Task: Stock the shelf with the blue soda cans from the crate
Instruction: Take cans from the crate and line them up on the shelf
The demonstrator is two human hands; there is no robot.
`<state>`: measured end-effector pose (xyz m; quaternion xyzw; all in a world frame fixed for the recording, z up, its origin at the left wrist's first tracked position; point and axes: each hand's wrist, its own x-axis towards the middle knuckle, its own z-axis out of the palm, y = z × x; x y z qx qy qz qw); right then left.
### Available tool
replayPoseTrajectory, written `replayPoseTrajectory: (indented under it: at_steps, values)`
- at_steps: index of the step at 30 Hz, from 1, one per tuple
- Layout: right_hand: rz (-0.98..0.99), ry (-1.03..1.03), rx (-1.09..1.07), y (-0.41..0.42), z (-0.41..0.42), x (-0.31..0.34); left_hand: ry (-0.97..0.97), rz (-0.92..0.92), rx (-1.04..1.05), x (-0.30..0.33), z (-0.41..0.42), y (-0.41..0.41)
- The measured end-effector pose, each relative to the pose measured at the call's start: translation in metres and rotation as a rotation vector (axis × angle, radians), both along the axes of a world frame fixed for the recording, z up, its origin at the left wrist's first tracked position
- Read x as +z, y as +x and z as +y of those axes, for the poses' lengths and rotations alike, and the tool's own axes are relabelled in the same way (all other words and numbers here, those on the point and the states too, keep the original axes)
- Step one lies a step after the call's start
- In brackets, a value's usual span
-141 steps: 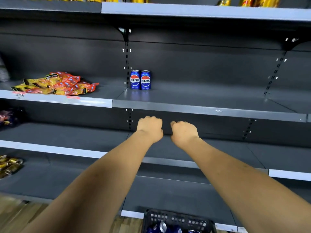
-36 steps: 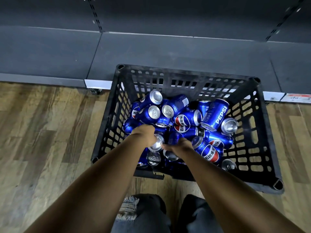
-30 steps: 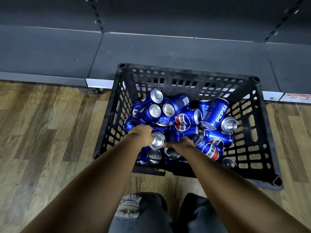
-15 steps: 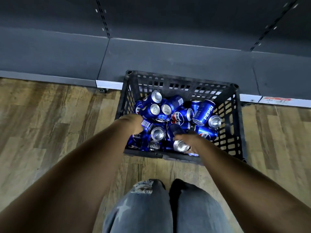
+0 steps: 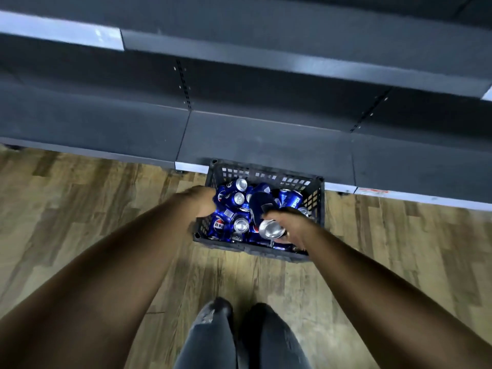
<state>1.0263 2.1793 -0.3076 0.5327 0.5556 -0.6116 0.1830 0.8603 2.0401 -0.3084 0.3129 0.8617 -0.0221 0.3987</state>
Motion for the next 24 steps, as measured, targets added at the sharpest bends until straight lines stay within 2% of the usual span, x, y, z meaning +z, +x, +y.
replayPoseTrajectory:
  at_steps: [6,12,17,24]
  values:
    - [0.251,-0.116,-0.017,-0.003,-0.012,0.099,0.102,0.11,-0.051,0.121,0.007,0.003]
    - [0.435,-0.113,-0.019,-0.005,-0.01,0.185,0.199,0.098,0.087,0.204,0.009,0.004]
    - [0.61,-0.153,-0.066,-0.007,-0.005,0.25,0.444,-0.051,0.266,0.264,0.015,0.013]
    - [0.766,-0.1,-0.1,-0.011,0.001,0.312,0.702,-0.113,0.41,0.331,0.026,0.02]
